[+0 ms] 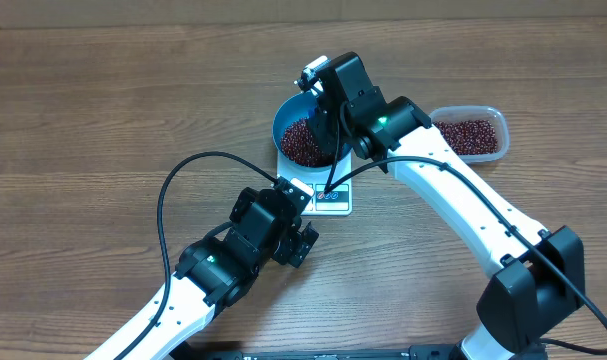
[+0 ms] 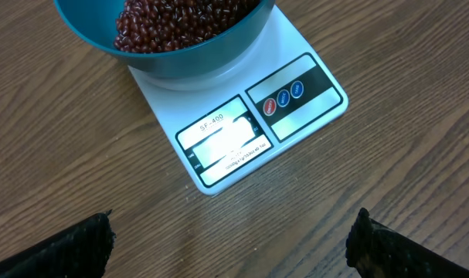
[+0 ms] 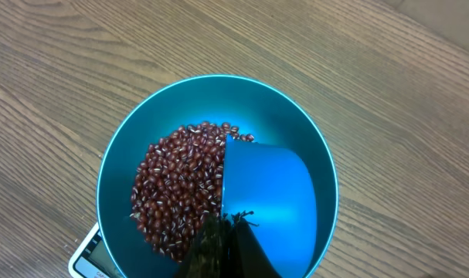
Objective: Scoop item into bowl and weigh 150g on scale
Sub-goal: 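Tilt the scoop with the right gripper to pour beans into the bowl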
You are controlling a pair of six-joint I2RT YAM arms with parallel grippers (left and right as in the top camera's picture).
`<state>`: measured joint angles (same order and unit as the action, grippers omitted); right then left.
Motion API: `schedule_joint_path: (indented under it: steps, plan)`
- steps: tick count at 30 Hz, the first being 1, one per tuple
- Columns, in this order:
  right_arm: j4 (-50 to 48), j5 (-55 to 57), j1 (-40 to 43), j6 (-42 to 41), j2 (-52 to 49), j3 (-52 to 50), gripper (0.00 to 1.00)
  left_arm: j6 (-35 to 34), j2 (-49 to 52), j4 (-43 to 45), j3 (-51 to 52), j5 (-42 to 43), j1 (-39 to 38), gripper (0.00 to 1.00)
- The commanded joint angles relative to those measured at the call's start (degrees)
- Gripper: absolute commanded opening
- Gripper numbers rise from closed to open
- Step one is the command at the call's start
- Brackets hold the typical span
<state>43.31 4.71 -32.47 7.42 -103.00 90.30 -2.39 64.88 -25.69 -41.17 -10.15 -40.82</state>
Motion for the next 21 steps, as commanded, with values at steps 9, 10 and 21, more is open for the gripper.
schedule_joint_path:
  steps: [9, 10, 21]
  plan:
    - [1.6, -1.0, -0.7, -1.6, -0.7, -0.3, 0.04, 1.1, -0.4, 0.2, 0.7, -0.8, 0.3, 1.00]
    - [1.6, -1.0, -0.7, -1.6, -0.7, -0.3, 0.04, 1.1, -0.4, 0.2, 0.7, -0.8, 0.3, 1.00]
    - [2.3, -3.5, -0.7, -1.7, -0.7, -0.3, 0.04, 1.1, -0.4, 0.2, 0.7, -0.8, 0.3, 1.00]
